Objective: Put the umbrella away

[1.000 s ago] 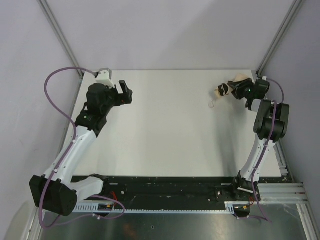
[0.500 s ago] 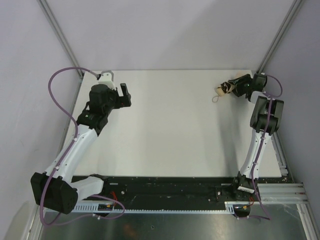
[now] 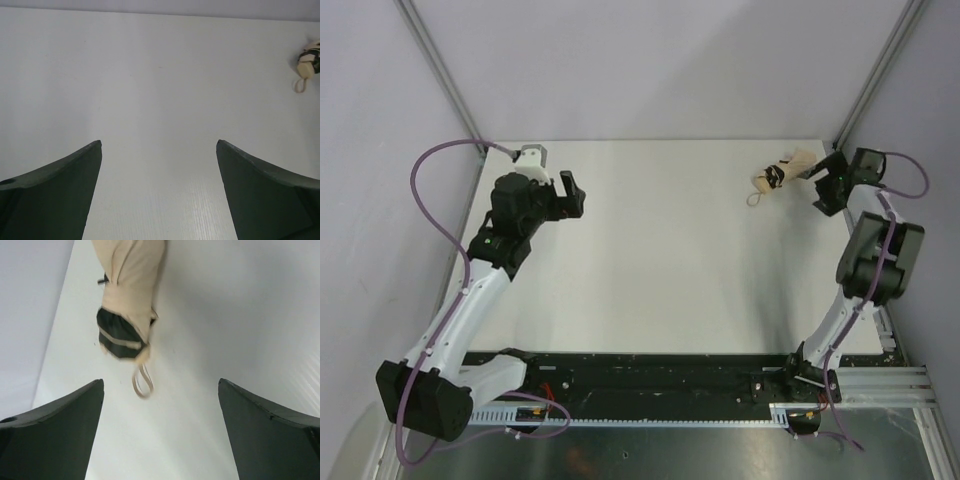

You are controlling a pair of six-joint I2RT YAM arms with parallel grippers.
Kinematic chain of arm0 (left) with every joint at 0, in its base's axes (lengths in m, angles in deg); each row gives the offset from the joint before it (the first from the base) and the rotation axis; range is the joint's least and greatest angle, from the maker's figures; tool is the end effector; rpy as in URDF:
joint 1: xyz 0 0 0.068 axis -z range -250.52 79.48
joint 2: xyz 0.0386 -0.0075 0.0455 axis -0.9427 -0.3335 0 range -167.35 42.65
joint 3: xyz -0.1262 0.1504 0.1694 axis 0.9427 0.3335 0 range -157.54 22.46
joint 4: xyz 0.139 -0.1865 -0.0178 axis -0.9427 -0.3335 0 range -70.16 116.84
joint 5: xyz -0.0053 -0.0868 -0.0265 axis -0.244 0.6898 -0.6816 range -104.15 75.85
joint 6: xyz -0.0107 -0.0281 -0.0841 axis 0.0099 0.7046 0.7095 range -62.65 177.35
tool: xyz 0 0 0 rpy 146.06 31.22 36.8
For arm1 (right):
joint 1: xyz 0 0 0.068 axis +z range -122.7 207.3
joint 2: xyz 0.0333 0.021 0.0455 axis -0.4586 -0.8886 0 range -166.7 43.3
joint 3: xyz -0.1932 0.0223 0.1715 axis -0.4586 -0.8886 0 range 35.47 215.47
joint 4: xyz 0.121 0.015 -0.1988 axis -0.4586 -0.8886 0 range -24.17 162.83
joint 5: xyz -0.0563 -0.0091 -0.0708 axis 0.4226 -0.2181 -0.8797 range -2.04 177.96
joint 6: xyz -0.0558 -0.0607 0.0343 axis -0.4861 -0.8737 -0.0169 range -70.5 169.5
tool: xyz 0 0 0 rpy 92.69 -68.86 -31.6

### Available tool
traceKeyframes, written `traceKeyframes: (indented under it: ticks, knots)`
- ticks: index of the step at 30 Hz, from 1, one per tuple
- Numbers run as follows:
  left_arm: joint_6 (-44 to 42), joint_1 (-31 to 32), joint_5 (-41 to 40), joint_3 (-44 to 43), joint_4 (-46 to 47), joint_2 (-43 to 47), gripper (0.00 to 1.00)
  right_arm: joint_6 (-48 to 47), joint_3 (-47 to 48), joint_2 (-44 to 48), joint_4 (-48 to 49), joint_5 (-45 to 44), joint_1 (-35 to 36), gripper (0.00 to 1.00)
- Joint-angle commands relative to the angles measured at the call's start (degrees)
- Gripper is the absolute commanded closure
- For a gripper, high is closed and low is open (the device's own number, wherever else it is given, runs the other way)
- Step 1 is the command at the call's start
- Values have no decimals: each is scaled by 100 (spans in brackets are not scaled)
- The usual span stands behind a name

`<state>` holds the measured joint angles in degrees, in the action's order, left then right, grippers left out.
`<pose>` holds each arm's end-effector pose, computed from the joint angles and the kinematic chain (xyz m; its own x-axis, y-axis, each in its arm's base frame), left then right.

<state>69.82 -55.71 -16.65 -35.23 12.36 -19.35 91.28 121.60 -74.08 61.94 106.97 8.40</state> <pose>0.2585 -0.0648 0.3285 -0.3505 -0.1305 -0.9274 0.1429 0.9712 -0.1907 0.4438 -0.1245 0.1753 -0.4216 0.8102 -0.4073 0.4810 0.5806 0.6570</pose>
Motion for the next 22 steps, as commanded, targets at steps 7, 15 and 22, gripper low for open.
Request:
traceKeyframes:
  ticks: [7, 15, 22]
  knots:
    - [24, 718, 856, 329, 546, 823, 0, -2101, -1992, 4462, -1982, -2722, 1791, 1]
    - [495, 1250, 1067, 1095, 1059, 2602, 1, -2513, -2768, 7637, -2589, -3772, 3967, 1]
    - [276, 1261, 494, 1296, 1034, 3862, 1, -2651, -2798, 8847, -2803, -3380, 4042, 1]
